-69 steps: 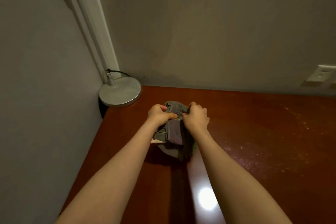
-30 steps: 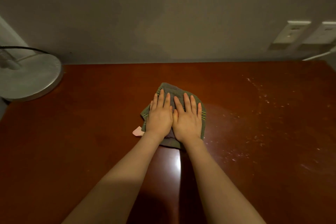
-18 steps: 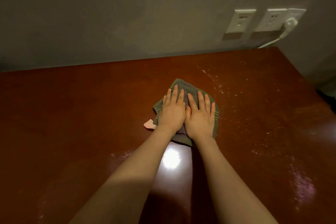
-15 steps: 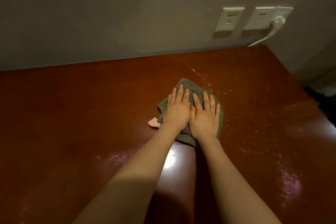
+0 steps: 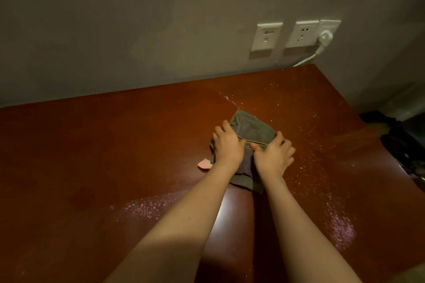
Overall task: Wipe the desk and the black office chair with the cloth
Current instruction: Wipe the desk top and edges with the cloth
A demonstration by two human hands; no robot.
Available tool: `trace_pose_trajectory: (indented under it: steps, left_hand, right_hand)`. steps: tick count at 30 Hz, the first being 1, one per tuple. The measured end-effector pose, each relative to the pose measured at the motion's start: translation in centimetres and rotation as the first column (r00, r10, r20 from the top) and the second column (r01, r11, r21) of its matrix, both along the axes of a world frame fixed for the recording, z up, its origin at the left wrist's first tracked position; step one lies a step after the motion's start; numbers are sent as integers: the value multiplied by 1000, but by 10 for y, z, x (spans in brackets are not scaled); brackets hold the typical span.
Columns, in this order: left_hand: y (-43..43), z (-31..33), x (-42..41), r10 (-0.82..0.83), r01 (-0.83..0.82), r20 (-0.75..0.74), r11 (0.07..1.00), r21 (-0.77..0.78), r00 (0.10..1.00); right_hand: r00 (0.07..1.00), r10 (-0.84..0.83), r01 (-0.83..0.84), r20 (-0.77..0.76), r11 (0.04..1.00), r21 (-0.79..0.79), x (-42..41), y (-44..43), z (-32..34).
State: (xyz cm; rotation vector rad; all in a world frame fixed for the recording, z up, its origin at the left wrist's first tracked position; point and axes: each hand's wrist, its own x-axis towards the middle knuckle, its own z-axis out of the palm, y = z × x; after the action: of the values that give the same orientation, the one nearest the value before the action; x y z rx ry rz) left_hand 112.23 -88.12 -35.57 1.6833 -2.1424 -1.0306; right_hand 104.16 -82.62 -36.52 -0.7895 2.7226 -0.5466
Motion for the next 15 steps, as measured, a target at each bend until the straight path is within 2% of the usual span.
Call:
trace_pose_trajectory:
  steps: [4, 10, 15]
  left_hand:
    - [-7, 15, 5, -1, 2, -13, 998, 57, 1000]
    - [-5, 46, 33, 73, -68, -107, 996, 57, 992]
    - [-9, 82, 75, 119, -118, -167, 993, 16, 979]
  right_hand:
    - [997, 64, -61, 30, 994, -93, -6, -2, 10]
    - [990, 106, -123, -91, 970, -208, 17, -6, 39]
    - [984, 150, -174, -99, 933, -314, 51, -13, 71]
